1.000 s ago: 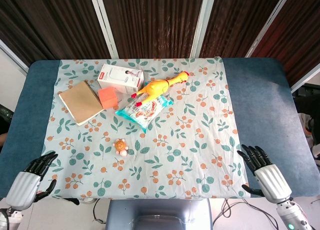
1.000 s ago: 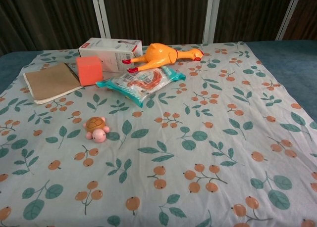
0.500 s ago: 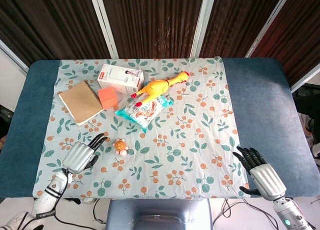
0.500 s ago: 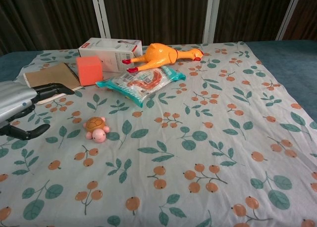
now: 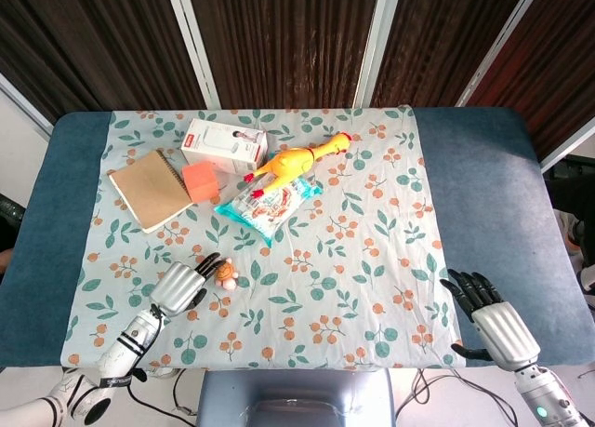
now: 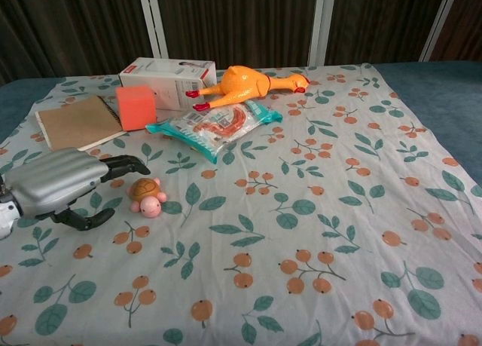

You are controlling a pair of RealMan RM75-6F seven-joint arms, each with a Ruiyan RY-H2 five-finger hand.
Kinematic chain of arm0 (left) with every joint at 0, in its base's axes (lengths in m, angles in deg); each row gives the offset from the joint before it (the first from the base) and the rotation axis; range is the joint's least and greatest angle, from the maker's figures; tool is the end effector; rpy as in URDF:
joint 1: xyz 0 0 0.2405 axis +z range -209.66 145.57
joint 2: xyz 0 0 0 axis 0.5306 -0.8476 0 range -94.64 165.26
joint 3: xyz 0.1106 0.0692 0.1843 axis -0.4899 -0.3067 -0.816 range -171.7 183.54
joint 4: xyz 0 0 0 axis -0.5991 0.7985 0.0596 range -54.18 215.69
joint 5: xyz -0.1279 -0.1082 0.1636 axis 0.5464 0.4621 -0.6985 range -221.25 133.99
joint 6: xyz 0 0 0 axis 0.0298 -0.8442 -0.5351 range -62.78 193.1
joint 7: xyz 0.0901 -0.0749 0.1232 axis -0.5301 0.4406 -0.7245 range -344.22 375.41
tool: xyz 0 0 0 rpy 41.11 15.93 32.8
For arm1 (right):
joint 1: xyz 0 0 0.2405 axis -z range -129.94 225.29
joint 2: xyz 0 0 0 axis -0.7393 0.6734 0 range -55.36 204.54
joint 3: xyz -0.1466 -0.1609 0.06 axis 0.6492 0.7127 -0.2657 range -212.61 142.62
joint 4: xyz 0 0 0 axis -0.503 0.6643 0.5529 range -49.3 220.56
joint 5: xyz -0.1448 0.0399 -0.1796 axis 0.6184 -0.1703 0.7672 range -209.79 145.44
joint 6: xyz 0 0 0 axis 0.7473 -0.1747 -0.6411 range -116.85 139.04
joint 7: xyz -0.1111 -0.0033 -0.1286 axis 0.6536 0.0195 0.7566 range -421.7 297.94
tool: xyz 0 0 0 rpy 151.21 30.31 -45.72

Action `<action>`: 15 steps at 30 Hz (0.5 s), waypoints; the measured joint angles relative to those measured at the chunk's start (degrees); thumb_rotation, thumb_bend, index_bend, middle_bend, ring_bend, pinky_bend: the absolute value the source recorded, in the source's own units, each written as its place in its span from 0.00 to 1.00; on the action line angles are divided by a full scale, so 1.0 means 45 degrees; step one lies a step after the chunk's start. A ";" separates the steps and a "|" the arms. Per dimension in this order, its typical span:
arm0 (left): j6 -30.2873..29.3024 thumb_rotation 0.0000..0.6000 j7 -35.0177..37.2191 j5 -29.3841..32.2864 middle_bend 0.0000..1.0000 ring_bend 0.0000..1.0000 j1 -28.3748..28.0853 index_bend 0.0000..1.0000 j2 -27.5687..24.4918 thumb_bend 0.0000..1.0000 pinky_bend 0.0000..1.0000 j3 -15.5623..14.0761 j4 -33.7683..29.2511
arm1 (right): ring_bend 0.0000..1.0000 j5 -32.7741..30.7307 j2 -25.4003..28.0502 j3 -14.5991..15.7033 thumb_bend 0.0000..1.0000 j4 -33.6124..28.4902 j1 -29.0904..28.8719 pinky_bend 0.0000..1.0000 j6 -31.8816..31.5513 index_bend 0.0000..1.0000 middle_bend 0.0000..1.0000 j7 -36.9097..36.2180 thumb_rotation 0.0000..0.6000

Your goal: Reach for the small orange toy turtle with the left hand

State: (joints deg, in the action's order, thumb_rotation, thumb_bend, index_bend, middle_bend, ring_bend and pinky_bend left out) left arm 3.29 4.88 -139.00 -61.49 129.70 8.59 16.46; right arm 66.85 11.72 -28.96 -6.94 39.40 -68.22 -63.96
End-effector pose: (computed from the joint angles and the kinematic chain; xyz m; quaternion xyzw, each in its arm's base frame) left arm -0.2048 0.3022 -0.0675 -0.8119 -0.2342 -0.3390 0.4137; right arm -0.2721 -0.1772 0.0768 0.7111 -0.3945 0.3609 0.4566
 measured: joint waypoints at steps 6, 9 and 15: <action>0.0268 1.00 -0.0207 0.0436 0.19 0.96 -0.0259 0.23 0.0389 0.45 1.00 -0.0031 0.0473 | 0.00 -0.0195 0.0108 -0.0002 0.18 -0.0121 -0.0025 0.00 0.0177 0.00 0.00 0.0007 1.00; 0.0263 1.00 -0.0145 0.0482 0.21 0.96 -0.0331 0.26 0.0454 0.45 1.00 -0.0116 0.0567 | 0.00 -0.0226 0.0130 -0.0019 0.18 -0.0159 -0.0014 0.00 0.0158 0.00 0.00 0.0041 1.00; 0.0071 1.00 -0.0011 0.0341 0.22 0.96 -0.0544 0.26 0.0664 0.44 1.00 -0.0287 0.0636 | 0.00 -0.0238 0.0158 -0.0020 0.18 -0.0214 -0.0001 0.00 0.0151 0.00 0.00 0.0079 1.00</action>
State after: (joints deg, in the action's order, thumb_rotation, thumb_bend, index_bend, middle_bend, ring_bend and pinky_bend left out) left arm 3.61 4.84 -137.46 -63.94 132.69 7.29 19.32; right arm 65.78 12.43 -29.05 -7.90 39.39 -67.54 -63.60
